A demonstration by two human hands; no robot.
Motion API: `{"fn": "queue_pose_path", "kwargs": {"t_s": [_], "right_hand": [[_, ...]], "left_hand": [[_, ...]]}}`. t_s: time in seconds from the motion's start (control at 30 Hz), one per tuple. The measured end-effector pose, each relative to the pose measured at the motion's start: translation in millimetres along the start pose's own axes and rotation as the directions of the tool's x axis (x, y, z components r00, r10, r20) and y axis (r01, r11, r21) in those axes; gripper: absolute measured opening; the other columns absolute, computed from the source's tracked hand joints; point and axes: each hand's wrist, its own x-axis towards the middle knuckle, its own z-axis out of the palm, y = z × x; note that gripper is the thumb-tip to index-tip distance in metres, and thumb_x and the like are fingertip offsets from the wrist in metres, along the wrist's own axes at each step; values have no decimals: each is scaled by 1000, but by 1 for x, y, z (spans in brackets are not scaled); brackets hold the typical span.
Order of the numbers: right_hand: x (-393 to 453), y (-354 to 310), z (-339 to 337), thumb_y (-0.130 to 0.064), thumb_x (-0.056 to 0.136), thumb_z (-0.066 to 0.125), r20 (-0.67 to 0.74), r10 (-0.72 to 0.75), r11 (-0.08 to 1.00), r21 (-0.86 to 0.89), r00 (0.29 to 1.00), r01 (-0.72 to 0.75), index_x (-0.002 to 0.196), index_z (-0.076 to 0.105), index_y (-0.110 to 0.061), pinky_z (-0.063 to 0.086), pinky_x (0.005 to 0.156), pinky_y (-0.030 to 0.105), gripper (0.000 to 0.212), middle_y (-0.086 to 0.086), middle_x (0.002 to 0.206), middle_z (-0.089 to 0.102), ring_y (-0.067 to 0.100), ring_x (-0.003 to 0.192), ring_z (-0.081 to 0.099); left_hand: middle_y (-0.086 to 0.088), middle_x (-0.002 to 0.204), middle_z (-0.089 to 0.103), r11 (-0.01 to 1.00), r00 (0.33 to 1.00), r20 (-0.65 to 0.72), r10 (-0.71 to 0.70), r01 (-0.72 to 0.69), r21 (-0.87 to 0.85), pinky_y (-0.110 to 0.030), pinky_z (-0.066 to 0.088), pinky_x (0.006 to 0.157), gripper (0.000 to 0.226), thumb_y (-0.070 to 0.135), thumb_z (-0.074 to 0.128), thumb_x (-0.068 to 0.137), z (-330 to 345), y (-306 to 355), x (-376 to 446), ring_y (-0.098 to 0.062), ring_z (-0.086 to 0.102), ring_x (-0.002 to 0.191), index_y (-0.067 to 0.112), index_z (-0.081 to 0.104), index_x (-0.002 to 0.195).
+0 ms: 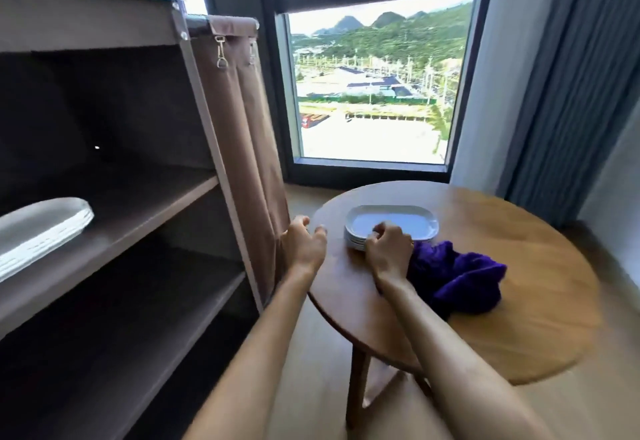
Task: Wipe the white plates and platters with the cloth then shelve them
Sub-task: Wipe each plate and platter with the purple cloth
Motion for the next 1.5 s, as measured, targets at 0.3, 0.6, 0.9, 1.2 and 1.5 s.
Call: {"fn": "queue_pose_path", "kwargs": {"t_s": [0.3, 0.6, 0.9, 1.2, 1.5], "right_hand": [[4, 47, 5, -13, 81, 59, 27, -133, 947, -291, 991, 135, 82, 68, -2, 44, 76, 40, 14, 19, 86, 71, 38, 89, 64], [8, 49, 10, -15, 78, 60, 22, -166, 937, -309, 986, 165, 77, 67, -2, 45, 73, 40, 15, 19, 82, 69, 38, 87, 62], [2, 51, 7, -12, 78, 63, 44, -203, 925, -320, 978, 206, 77, 67, 0, 48, 72, 42, 13, 22, 82, 69, 39, 87, 61], [1, 49, 3, -11, 78, 63, 73, -215, 917, -328, 974, 227, 78, 67, 1, 49, 71, 42, 13, 22, 81, 70, 39, 88, 61], [0, 50, 3, -13, 79, 65, 71, -218, 916, -329, 973, 229, 78, 67, 4, 50, 72, 43, 17, 24, 82, 70, 41, 88, 63]], "left_hand": [[-18, 122, 68, 983, 977, 123, -172, 163, 80, -41, 48, 92, 56, 54, 67, 89, 104, 1, 30, -40, 62, 116, 8, 58, 118], [-23, 119, 70, 983, 982, 71, -173, 167, 73, -39, 49, 91, 27, 20, 61, 89, 107, 0, 43, -42, 61, 114, 6, 74, 107], [-18, 103, 71, 983, 983, 65, -173, 177, -56, -31, 39, 71, 16, 22, 64, 89, 87, 6, 23, -40, 64, 99, 9, 57, 84], [-13, 83, 70, 953, 966, 109, -235, 251, -172, -48, 60, 76, 14, 23, 63, 75, 83, 6, 18, -40, 71, 87, 12, 54, 72], [-16, 84, 68, 594, 897, 163, -412, 400, -698, -37, 54, 72, 22, 13, 64, 80, 63, 27, -15, -28, 66, 74, 4, 73, 97]]}}
